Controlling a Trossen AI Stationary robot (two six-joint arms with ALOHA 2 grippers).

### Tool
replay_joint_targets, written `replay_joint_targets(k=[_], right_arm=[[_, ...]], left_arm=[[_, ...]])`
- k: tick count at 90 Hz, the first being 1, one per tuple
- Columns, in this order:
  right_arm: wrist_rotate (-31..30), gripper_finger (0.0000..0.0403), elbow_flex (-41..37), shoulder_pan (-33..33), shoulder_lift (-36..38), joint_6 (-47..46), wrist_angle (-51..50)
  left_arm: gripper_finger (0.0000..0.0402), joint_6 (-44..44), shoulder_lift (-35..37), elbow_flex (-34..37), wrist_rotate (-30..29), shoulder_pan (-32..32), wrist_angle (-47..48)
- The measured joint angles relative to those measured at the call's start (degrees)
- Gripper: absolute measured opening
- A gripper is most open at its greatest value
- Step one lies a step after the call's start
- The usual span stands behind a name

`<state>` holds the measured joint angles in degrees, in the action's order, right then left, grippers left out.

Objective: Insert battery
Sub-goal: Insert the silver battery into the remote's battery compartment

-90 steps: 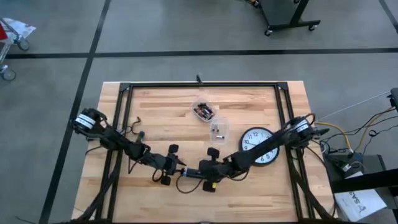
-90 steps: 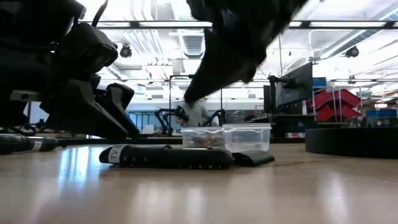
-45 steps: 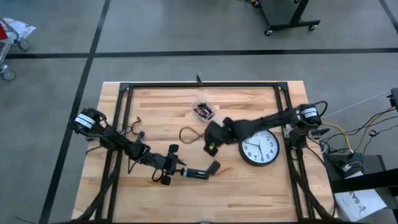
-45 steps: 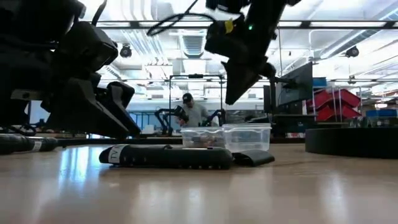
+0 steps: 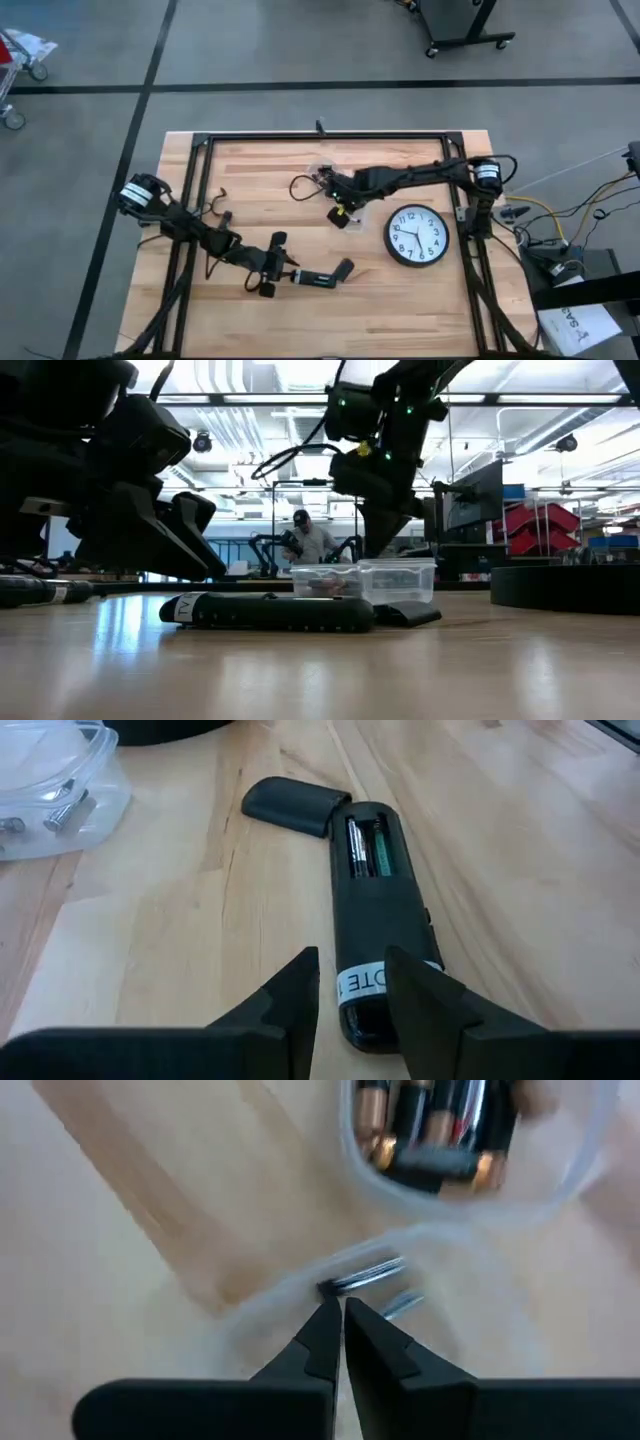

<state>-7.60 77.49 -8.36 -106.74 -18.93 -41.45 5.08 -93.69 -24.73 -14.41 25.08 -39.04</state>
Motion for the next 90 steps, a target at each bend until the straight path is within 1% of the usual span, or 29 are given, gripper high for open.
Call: replay_joint_targets(k=[14,27,33,37,48,59,76,90], right_arm=[[0.37,0.0,0.0,0.31,0.0,27.29,-0.49],[-0.04,0.0,0.0,0.09,-0.17,54.33,-3.66],[-0.02,0.0,-0.1,0.04,-0.23,64.74,-4.89],[0.08,0.0,-0.14,-0.11,-0.24,70.06,-4.79],[-0.13,0.0005,-0.15,-1.0,-0.24,78.52,-4.97],[-0.08,0.0029,-0.24,-1.32,-0.24,84.51,-3.99],[-0.19,0.0087,-0.31,-1.46,-0.24,86.33,-2.98],[0.01,0.0132,-0.83,-1.46,-0.24,90.25,-2.8]], left_arm=[[0.0098,-0.02,0.02,0.0,0.0,-0.02,-0.21],[0.0098,-0.02,0.04,0.0,0.0,-0.02,-0.68],[0.0098,-0.02,0.04,0.0,0.0,-0.02,-0.7],[0.0098,-0.02,0.04,0.0,0.0,-0.02,-0.89],[0.0098,-0.02,0.04,0.0,0.0,-0.03,-1.02],[0.0098,-0.02,0.04,0.0,0.0,-0.05,-1.22],[0.0098,-0.02,0.04,0.0,0.0,-0.04,-1.41],[0.0098,-0.02,0.04,0.0,-0.01,-0.04,-1.37]])
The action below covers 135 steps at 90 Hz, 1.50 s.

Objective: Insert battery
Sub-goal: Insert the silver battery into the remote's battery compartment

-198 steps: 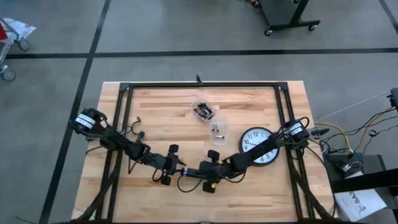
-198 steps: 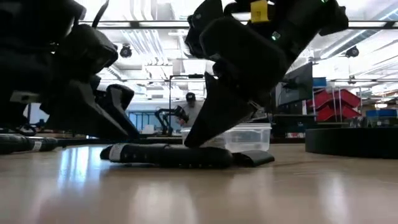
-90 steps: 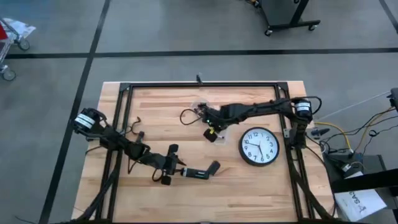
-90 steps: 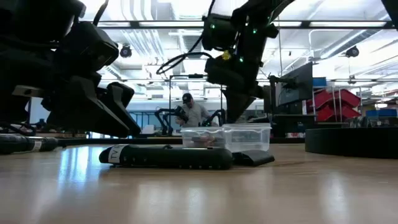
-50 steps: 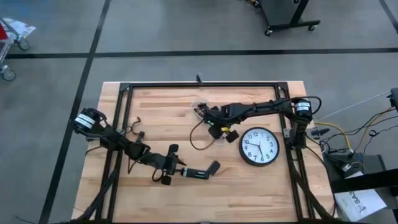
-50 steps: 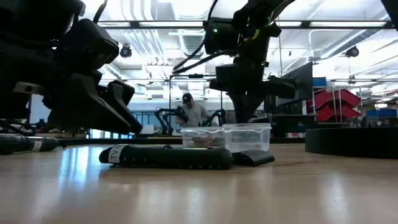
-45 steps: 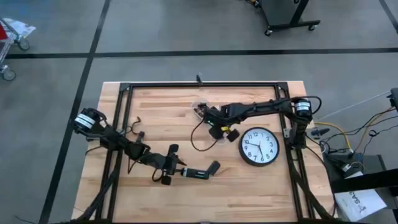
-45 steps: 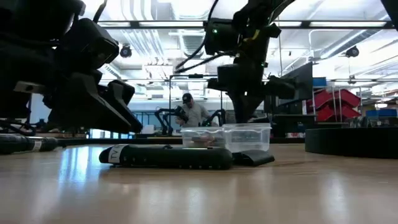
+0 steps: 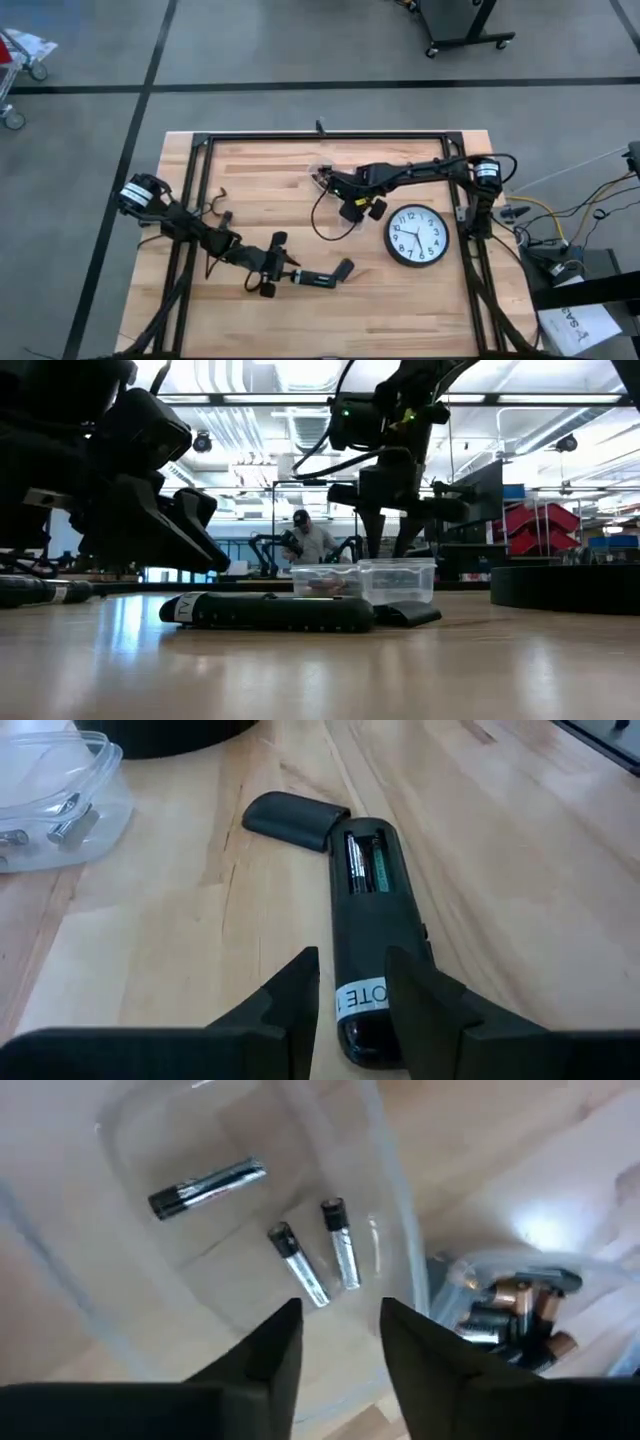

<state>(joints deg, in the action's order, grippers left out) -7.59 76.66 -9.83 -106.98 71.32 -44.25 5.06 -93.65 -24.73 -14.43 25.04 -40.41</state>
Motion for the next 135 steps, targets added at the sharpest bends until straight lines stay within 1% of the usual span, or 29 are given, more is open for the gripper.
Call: replay_joint_targets(k=[12,24,38,54,72,98,103,110,135], right_arm=[[-0.05,0.0155,-0.81,-0.09,0.0,2.42,-0.06],[0.35,0.0159,-1.11,-0.09,0.0,4.43,0.03],[0.81,0.0149,-2.07,-0.09,0.0,5.31,1.75],[3.55,0.0134,-2.45,-0.15,0.0,5.8,1.76],[4.45,0.0125,-4.64,-0.36,0.0,8.05,3.4],[5.41,0.0113,-7.52,-1.46,0.0,8.21,10.81],[6.36,0.011,-7.81,-2.11,0.0,8.21,11.66],[7.58,0.0107,-8.48,-2.8,0.0,8.21,11.89],[8.14,0.0097,-11.1,-3.63,0.11,8.23,12.72]], left_arm=[[0.0098,0.0,0.0,0.0,0.01,0.0,0.03],[0.0098,0.0,0.0,0.0,0.01,0.0,0.07],[0.0098,0.0,0.0,0.0,0.01,0.0,0.1],[0.0098,0.0,0.0,0.0,0.01,0.0,0.1],[0.0098,-0.02,0.0,0.0,0.01,0.01,0.12],[0.0098,-0.01,0.0,0.0,0.01,0.01,0.12],[0.0098,0.0,0.0,0.0,-0.01,0.02,0.12],[0.0098,-0.01,0.0,0.0,0.0,0.01,0.11],[0.0098,-0.02,0.0,0.0,-0.01,0.01,0.12]])
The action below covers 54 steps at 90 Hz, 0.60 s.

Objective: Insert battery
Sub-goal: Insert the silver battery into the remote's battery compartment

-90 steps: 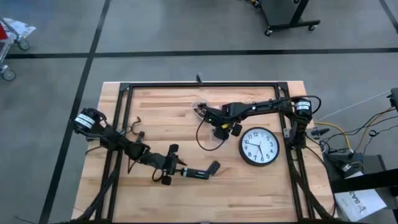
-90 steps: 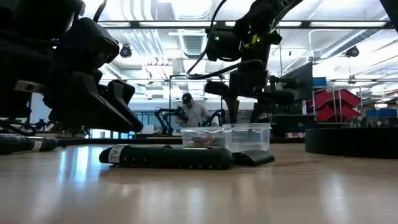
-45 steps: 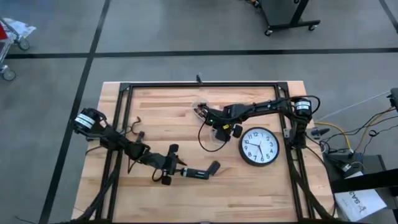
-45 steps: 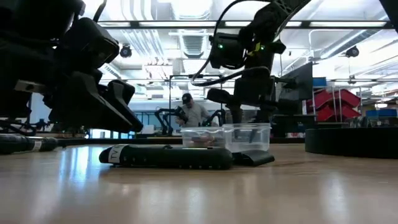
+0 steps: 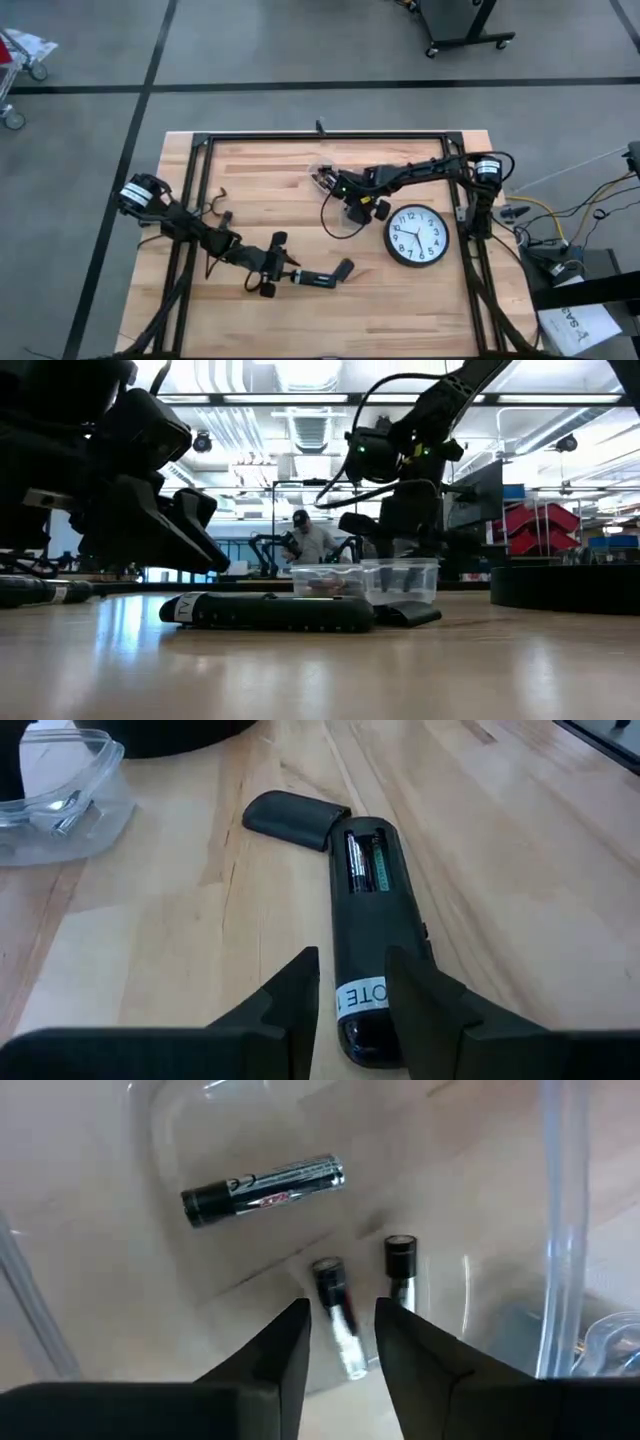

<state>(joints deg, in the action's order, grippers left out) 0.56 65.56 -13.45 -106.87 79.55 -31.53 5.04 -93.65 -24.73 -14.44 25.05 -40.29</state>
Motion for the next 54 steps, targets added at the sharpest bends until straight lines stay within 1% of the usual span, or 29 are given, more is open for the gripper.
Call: replay_joint_targets(k=[9,22,29,42,54], right_arm=[[-0.04,0.0092,-0.04,0.02,0.02,-0.84,0.03],[0.08,0.0072,0.28,0.02,0.02,-6.59,-1.67],[1.44,0.0056,0.26,0.0,0.02,-9.32,-2.75],[4.4,0.0025,0.0,-0.04,0.02,-17.21,-2.89],[6.07,0.0013,-0.02,0.11,0.02,-22.85,-2.89]], left_arm=[[0.0098,0.02,0.0,0.0,0.0,-0.01,-0.02],[0.0098,0.01,0.0,0.0,0.01,-0.01,-0.02],[0.0098,0.0,0.0,0.0,0.0,-0.01,-0.01],[0.0098,0.02,0.0,0.0,0.02,-0.01,-0.02],[0.0098,-0.03,0.0,0.0,0.0,-0.01,-0.22]])
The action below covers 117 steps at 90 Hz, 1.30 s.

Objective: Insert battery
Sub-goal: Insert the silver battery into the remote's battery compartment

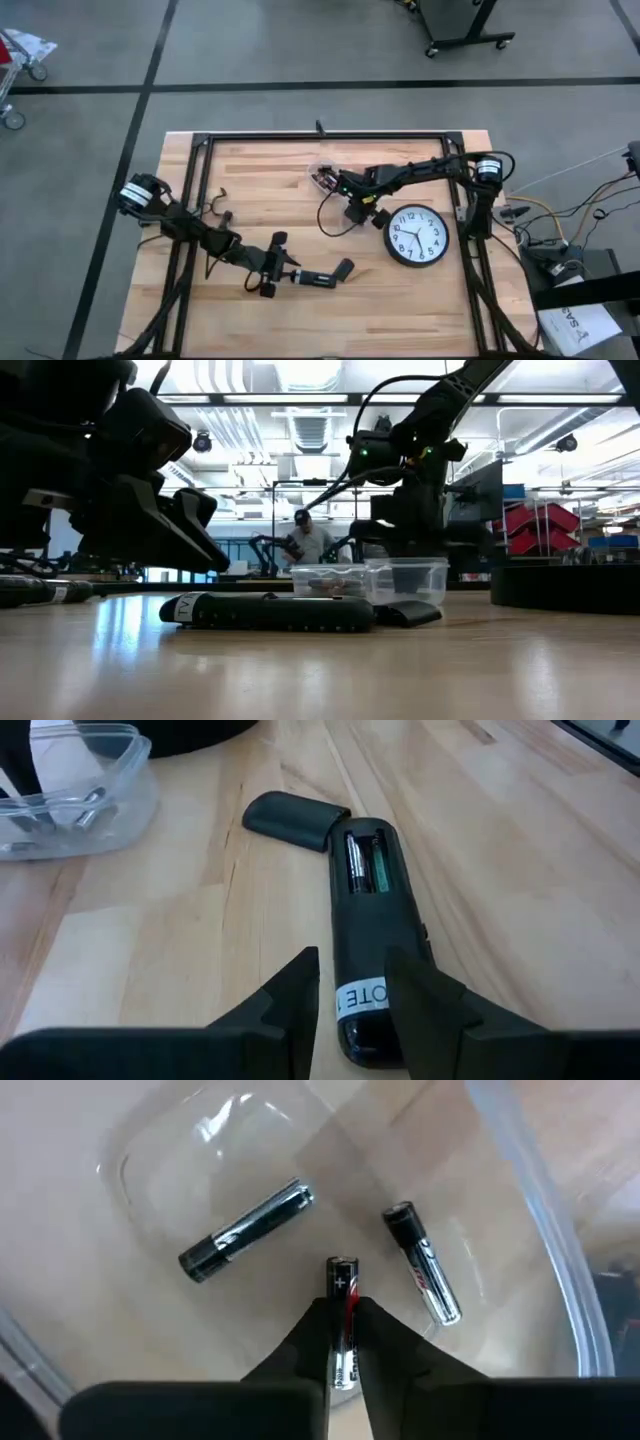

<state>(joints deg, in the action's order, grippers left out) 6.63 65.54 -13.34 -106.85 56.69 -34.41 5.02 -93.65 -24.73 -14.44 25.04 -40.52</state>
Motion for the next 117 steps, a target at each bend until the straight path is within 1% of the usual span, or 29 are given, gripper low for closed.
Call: replay_joint_targets(k=[12,22,33,38,46,55,61,75,85,92,95,100,108,117], right_arm=[[2.1,0.0011,0.26,0.06,-0.06,-7.71,-0.11],[2.39,0.001,1.36,0.09,-0.07,-13.77,-0.74],[2.58,0.0009,4.08,0.22,0.78,-18.44,-3.22],[2.6,0.0009,5.19,0.44,1.71,-19.63,-4.35],[2.42,0.0008,6.53,1.43,3.11,-21.4,-5.78],[2.46,0.0008,7.67,3.27,5.34,-25.79,-6.05],[2.38,0.0008,7.85,5.16,7.01,-29.8,-5.07],[2.94,0.0008,7.41,11.44,8.16,-41.49,-1.17],[2.77,0.0008,6.44,16.5,8.17,-51.2,6.28],[2.09,0.0008,4.8,20.17,7.91,-58.85,14.25],[1.26,0.0008,4.38,21.77,7.42,-62.02,17.77],[-1.89,0.0008,3.79,24.5,7.13,-65.86,21.71],[-8.98,0.0008,3.74,28.62,5.39,-69.37,27.23],[-15.77,0.0008,3.43,32.22,2.84,-73.87,28.55]], left_arm=[[0.0098,0.0,0.0,0.0,0.0,0.0,-0.08],[0.0098,0.0,0.0,0.0,0.0,0.0,-0.19],[0.0098,0.3,0.0,-0.04,0.01,0.0,-1.38],[0.0098,1.9,0.0,-0.04,0.02,0.0,-1.26],[0.0098,6.83,0.0,-0.04,0.23,0.04,-1.28],[0.0098,10.28,0.0,-0.04,0.34,0.04,-1.06],[0.0098,10.53,0.0,-0.04,0.38,0.04,-1.0],[0.0098,8.95,0.23,-0.04,0.43,0.04,-0.04],[0.0098,9.01,2.06,-0.04,0.42,0.04,3.53],[0.0096,9.31,4.27,-0.07,0.22,0.27,7.27],[0.0093,9.44,5.6,-0.01,0.02,0.33,8.95],[0.0087,9.46,7.62,-0.06,0.0,0.48,10.16],[0.0074,9.17,11.52,-0.04,-0.02,0.85,12.8],[0.006,8.49,15.2,-0.04,-0.04,1.32,13.66]])
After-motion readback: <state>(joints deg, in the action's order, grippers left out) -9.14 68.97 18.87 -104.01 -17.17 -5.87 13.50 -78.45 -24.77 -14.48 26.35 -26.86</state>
